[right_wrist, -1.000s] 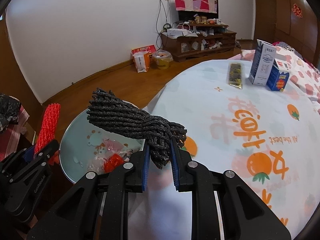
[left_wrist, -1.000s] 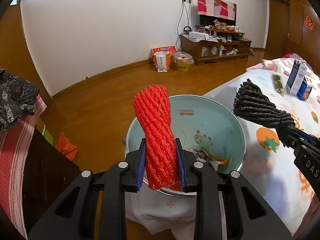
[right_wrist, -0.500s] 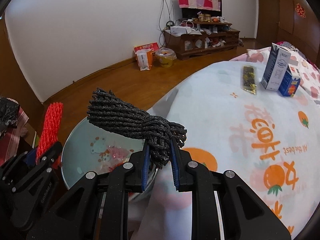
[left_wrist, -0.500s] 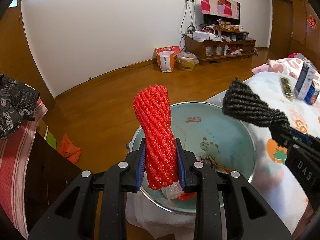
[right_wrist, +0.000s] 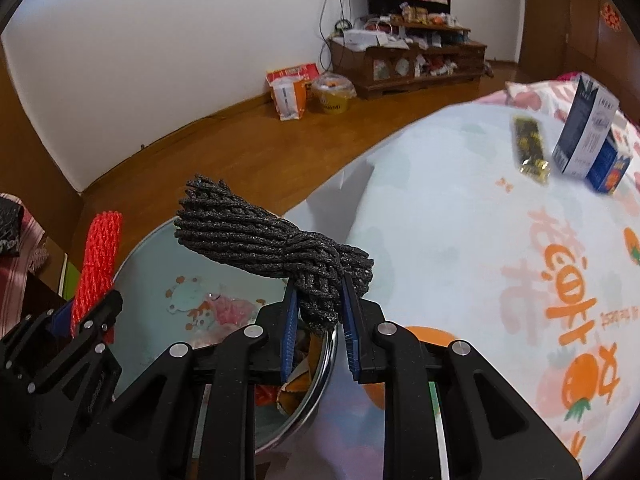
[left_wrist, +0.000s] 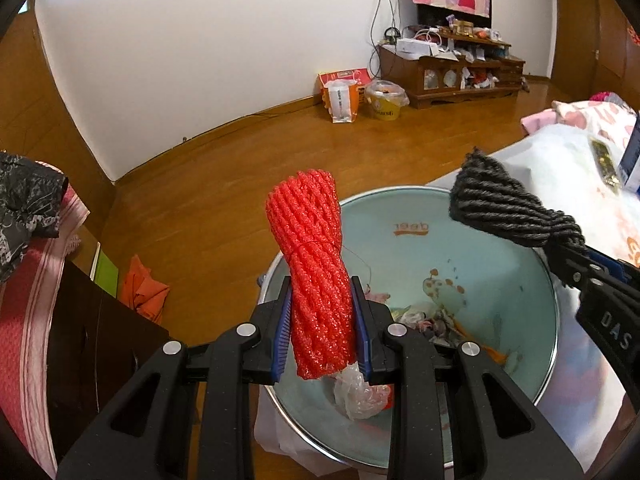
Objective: Collect trash
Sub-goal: 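Lower both meshes into the bin and open both tools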
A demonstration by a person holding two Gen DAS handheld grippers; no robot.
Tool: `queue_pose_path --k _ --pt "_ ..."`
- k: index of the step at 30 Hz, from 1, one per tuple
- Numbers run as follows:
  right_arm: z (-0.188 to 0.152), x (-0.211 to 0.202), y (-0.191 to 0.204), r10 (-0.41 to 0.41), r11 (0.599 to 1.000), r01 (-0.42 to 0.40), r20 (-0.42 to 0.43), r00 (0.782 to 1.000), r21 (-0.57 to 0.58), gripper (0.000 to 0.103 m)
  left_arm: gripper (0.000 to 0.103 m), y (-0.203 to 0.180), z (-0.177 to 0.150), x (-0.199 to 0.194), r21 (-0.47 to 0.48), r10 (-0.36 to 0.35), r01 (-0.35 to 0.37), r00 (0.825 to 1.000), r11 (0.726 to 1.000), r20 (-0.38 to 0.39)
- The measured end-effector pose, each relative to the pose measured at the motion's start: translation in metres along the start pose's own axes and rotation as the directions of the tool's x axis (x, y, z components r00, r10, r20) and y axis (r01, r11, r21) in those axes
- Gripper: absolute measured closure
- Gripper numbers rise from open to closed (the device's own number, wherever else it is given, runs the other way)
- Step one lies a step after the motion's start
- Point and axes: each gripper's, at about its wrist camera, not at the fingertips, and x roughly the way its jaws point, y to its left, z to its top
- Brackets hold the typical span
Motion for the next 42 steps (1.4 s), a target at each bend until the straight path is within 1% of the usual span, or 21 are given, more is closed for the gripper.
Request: queue_pose_path --k 11,15,17,20,23,26,31,34,37,39,41,42 --pt "0.002 0.016 0.013 0.015 1.000 -0.016 -0.021 1.000 -0.025 0.081 0.076 0.000 0.001 0.018 0.007 0.014 -0.014 0.999 1.000 -0.043" --pt "0.003 0.022 0.016 0.045 0.998 -0.047 -0.047 0.998 -0.030 0.081 0.076 0.005 0.001 0.023 -0.009 0.001 -0.002 0.998 1.000 -0.060" --pt "0.002 0.021 0.016 0.061 0.998 -0.062 -0.047 0.997 -0.033 0.080 0.076 0.007 0.003 0.025 -0.007 0.007 -0.007 0.998 1.000 -0.058" --pt "0.004 0.021 0.015 0.094 0.995 -0.095 -0.050 0.994 -0.024 0.077 0.076 0.008 0.005 0.025 -0.012 -0.003 0.003 0.998 1.000 -0.056" --pt "0.006 0.019 0.015 0.127 0.991 -0.128 -0.050 0.991 -0.030 0.077 0.076 0.005 0.005 0.023 0.006 0.003 -0.003 0.999 1.000 -0.045" --pt "0.007 0.019 0.015 0.155 0.987 -0.157 -0.054 0.986 -0.030 0.071 0.076 0.004 0.003 0.022 0.006 0.001 -0.001 0.999 1.000 -0.044" --pt "0.010 0.009 0.006 0.156 0.988 -0.157 -0.031 0.987 -0.015 0.071 0.076 0.002 0.003 0.021 0.011 -0.002 0.003 0.999 1.000 -0.047" --pt "0.009 0.000 0.001 0.125 0.992 -0.125 0.010 0.992 -0.026 0.071 0.076 -0.003 0.003 0.020 0.023 -0.010 0.011 0.999 1.000 -0.040" --pt "0.006 -0.005 -0.006 0.084 0.996 -0.083 0.040 0.996 -0.030 0.071 0.074 -0.011 0.002 0.023 0.055 -0.022 0.024 0.999 0.998 -0.036" --pt "0.004 -0.007 -0.011 0.072 0.997 -0.072 0.045 0.996 -0.015 0.071 0.064 -0.014 0.001 0.029 0.064 -0.013 0.016 0.998 0.998 -0.055" --pt "0.001 -0.008 -0.016 0.066 0.998 -0.066 0.040 0.997 0.004 0.070 0.048 -0.015 0.001 0.032 0.064 -0.013 0.017 0.998 0.998 -0.059" --pt "-0.001 -0.009 -0.018 0.058 0.998 -0.058 0.042 0.997 0.011 0.065 0.043 -0.016 0.001 0.033 0.062 -0.005 0.009 0.998 0.998 -0.064"
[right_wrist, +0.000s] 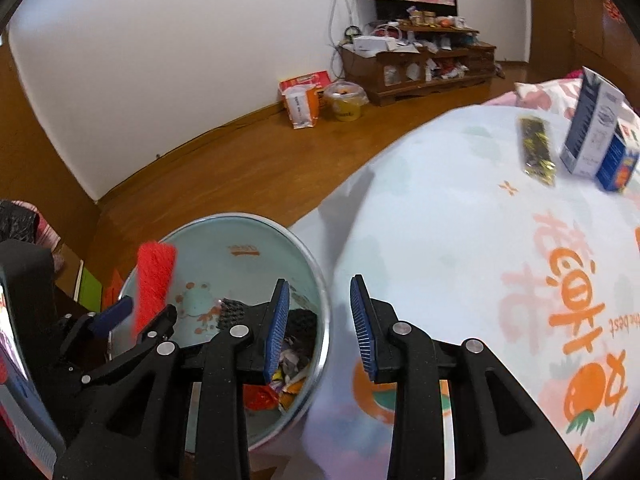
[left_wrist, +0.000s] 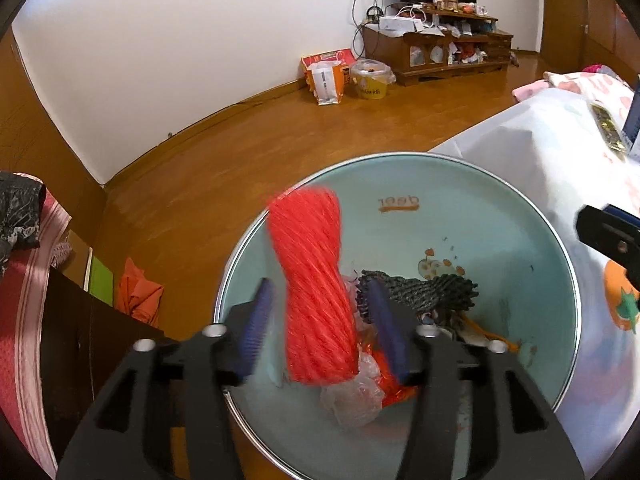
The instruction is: Collect trash
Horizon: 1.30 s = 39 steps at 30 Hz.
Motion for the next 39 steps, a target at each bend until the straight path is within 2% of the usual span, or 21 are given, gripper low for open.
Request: queue_pose_path --k 1,2,4,6,9,12,18,23,30,35,38,39 --pt "-0.002 -0.003 -0.003 -0.012 1.000 0.012 0.007 1.000 0.011 0.060 0.033 0.000 0.000 0.000 -0.011 -0.001 0.001 1.000 1.000 -0.001" --pt "-0.004 -0.006 -0.006 -0.018 1.000 0.017 0.016 1.000 0.022 0.052 0.026 0.002 0.000 -0.001 -0.023 -0.008 0.008 1.000 1.000 0.000" --pt "-0.007 -0.012 -0.012 -0.027 0.999 0.025 0.045 0.999 0.044 0.040 0.016 0.005 0.001 -0.006 -0.060 -0.034 0.033 0.999 0.998 -0.005" --pt "-0.010 -0.019 -0.018 -0.019 0.998 0.014 0.079 0.997 0.058 0.025 0.013 0.007 0.000 -0.014 -0.077 -0.044 0.044 0.999 0.996 -0.004" --pt "-0.018 -0.034 -0.026 -0.046 0.996 0.037 0.118 0.992 0.081 0.017 0.013 0.011 -0.011 -0.031 -0.091 -0.024 0.028 0.999 0.995 0.036" --pt "-0.030 -0.047 -0.028 -0.064 0.996 0.054 0.139 0.988 0.074 0.015 0.009 0.018 -0.031 -0.053 -0.118 0.018 -0.009 0.997 0.993 0.074" --pt "-0.057 -0.068 -0.024 -0.054 0.997 0.048 0.124 0.991 0.053 0.015 0.008 0.039 -0.067 -0.081 -0.203 0.031 -0.018 0.998 0.979 0.062" --pt "-0.079 -0.088 -0.015 -0.041 0.999 0.037 0.122 0.992 0.027 0.015 0.008 0.036 -0.085 -0.113 -0.180 0.060 -0.041 0.993 0.983 0.105" --pt "-0.088 -0.133 0.000 -0.016 1.000 0.020 0.203 0.979 -0.016 0.014 0.006 0.033 -0.093 -0.164 -0.159 0.091 -0.056 0.971 0.986 0.222" --pt "-0.088 -0.181 0.006 -0.023 0.999 0.035 0.337 0.941 -0.029 0.012 0.006 0.036 -0.094 -0.203 -0.168 0.070 -0.017 0.946 0.986 0.318" --pt "-0.090 -0.208 0.006 -0.033 0.999 0.047 0.417 0.908 -0.024 0.012 0.006 0.037 -0.093 -0.229 -0.173 0.091 -0.024 0.916 0.985 0.391" --pt "-0.091 -0.219 0.006 -0.037 0.998 0.052 0.452 0.891 -0.020 0.012 0.006 0.037 -0.094 -0.238 -0.176 0.101 -0.029 0.903 0.984 0.417"
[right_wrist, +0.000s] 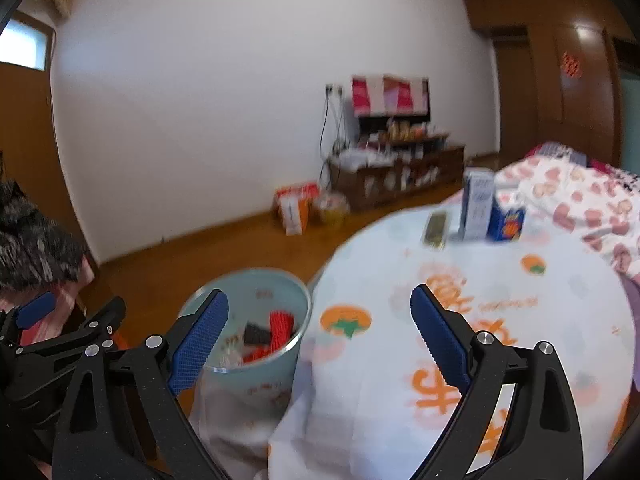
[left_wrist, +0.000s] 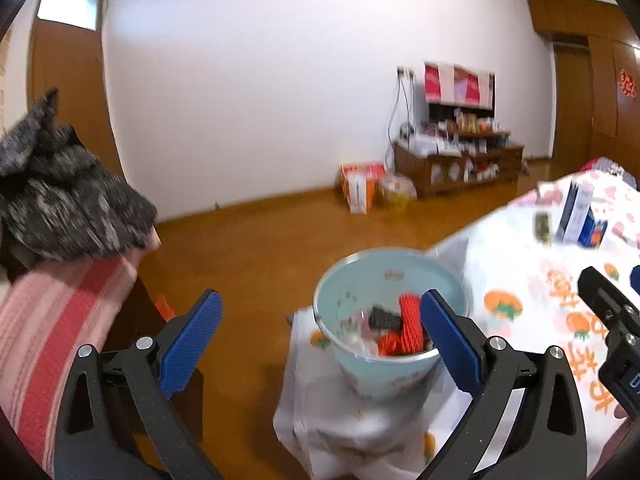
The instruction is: Collect trash
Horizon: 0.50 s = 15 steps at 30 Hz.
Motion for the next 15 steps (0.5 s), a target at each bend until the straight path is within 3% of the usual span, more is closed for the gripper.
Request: queue_pose_path --k 6,10,15 --pt "0.015 -0.036 -0.008 -0.013 1.000 0.010 0.133 0.991 0.019 0.009 0.006 0.000 0.015 -0.037 -0.008 -0.019 0.019 0.995 1.000 0.097" --pt "0.019 -0.042 -0.015 -0.021 0.999 0.014 0.158 0.987 0.044 0.009 0.006 -0.002 0.020 -0.055 0.007 -0.003 0.002 0.989 1.000 0.150" --pt "0.018 -0.042 -0.018 -0.021 0.998 0.013 0.142 0.990 0.060 0.009 0.006 -0.004 0.019 -0.060 0.016 -0.008 0.005 0.987 1.000 0.161"
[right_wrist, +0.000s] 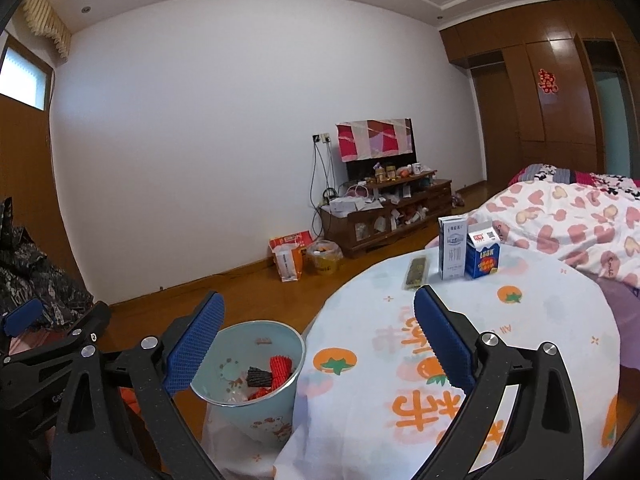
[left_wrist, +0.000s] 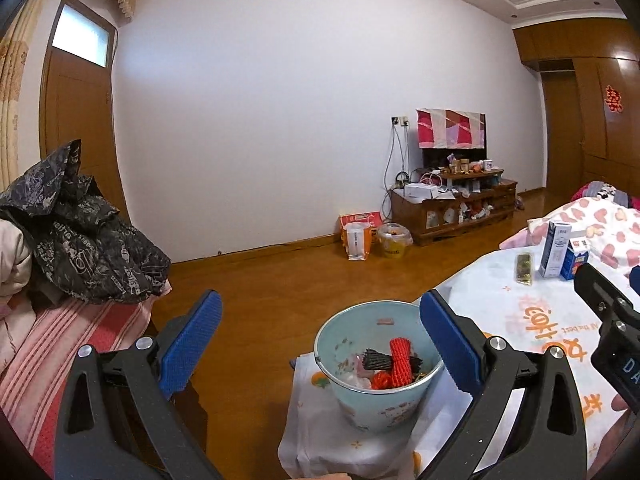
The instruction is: Collect trash
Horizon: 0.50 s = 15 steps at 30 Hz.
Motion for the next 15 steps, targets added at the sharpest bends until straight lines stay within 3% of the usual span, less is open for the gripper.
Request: queue_pose_path --k 15 --pt "-0.0023 -0.0016 0.0003 -0.002 1.000 0.002 -0.012 1.000 0.008 0.009 0.006 0.0034 -0.0015 0.0012 -0.019 -0.020 0.020 1.000 1.000 -0.019"
